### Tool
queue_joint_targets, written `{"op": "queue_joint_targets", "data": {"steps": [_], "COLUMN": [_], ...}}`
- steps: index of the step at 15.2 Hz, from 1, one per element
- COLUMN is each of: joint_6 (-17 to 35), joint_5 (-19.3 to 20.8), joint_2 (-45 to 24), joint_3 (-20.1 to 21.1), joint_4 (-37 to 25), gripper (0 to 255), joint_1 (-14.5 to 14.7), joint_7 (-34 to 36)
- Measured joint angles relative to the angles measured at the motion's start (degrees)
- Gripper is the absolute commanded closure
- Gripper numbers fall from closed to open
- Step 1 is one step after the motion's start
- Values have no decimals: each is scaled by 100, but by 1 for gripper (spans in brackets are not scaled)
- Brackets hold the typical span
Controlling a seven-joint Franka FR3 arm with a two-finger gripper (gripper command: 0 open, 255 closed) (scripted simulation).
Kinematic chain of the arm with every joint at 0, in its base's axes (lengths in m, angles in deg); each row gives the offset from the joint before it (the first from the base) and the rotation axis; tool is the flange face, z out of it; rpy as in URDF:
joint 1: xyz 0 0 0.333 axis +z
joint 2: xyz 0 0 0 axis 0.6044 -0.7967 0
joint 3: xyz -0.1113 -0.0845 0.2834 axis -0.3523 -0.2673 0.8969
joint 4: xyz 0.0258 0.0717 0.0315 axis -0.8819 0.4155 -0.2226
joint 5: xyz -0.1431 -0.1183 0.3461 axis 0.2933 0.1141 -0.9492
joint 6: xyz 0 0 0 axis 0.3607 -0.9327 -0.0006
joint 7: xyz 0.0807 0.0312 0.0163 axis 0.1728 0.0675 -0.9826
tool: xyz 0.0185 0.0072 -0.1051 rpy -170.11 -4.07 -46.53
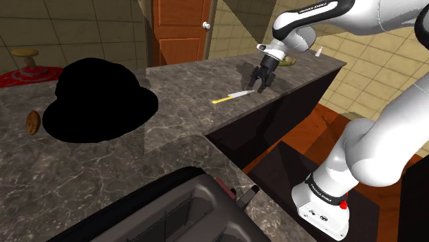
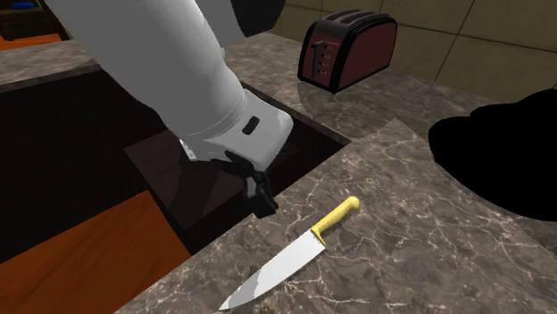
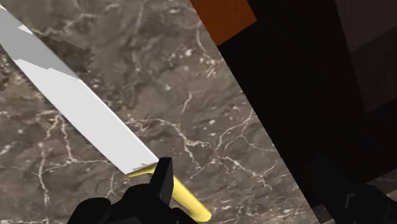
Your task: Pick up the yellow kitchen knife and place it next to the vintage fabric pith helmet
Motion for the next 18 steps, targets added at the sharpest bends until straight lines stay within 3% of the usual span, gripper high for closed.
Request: {"op": "queue_joint_targets", "data": {"steps": [4, 8, 11, 18], "joint_6": [-464, -1127, -1173, -889], "joint_5": [-1088, -1948, -2169, -2322], "joint_2": [-1358, -2660, -2995, -3110], "joint_3": [-192, 86, 231, 329], "joint_4": [-975, -2176, -2400, -2199], "gripper": [0, 0, 0, 0], "joint_1": [-28, -466, -573, -505], "joint_7": [-1758, -3116, -3425, -3550]}}
